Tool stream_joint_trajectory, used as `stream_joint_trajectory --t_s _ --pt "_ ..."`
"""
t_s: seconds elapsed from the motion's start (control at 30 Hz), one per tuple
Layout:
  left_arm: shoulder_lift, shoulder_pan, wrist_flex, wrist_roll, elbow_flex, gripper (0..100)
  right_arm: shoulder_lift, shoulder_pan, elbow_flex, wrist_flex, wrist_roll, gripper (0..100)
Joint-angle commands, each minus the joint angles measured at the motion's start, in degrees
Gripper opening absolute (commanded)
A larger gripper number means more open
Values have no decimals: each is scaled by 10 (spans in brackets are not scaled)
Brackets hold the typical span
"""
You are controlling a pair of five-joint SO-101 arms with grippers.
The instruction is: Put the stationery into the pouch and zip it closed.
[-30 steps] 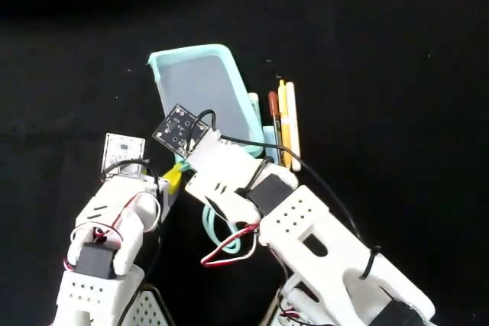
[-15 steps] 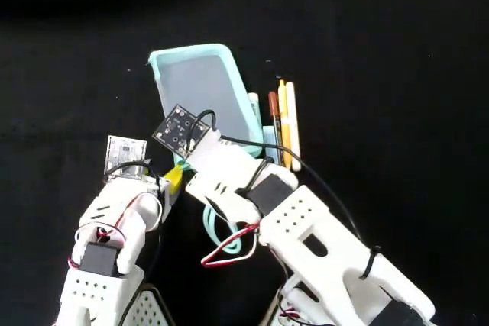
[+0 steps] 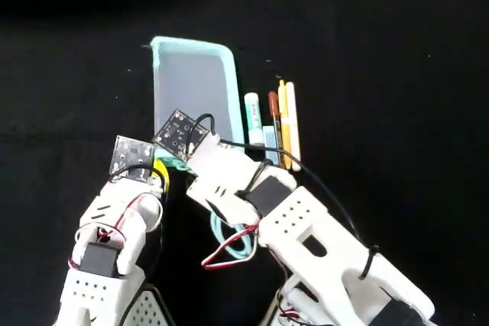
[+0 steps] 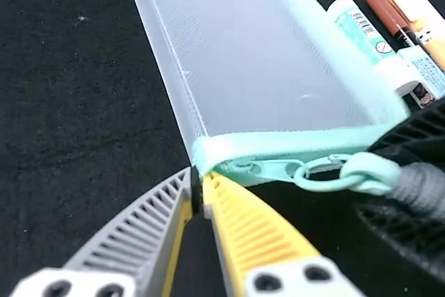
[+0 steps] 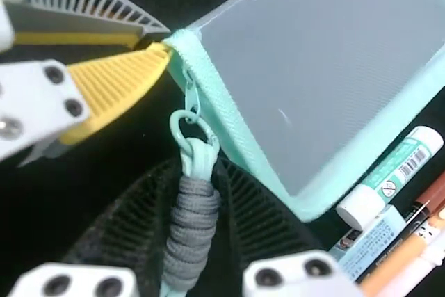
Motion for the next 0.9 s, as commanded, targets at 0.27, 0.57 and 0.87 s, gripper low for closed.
stream_joint_trajectory --t_s 0.27,0.57,0.87 --pt "-5 -79 -11 31 -47 30 -22 122 -5 -2 6 11" --pt "-1 -164 44 63 -161 30 -73 195 -11 -21 4 11" --pt "2 -163 194 -27 -328 33 -154 155 -124 113 57 11"
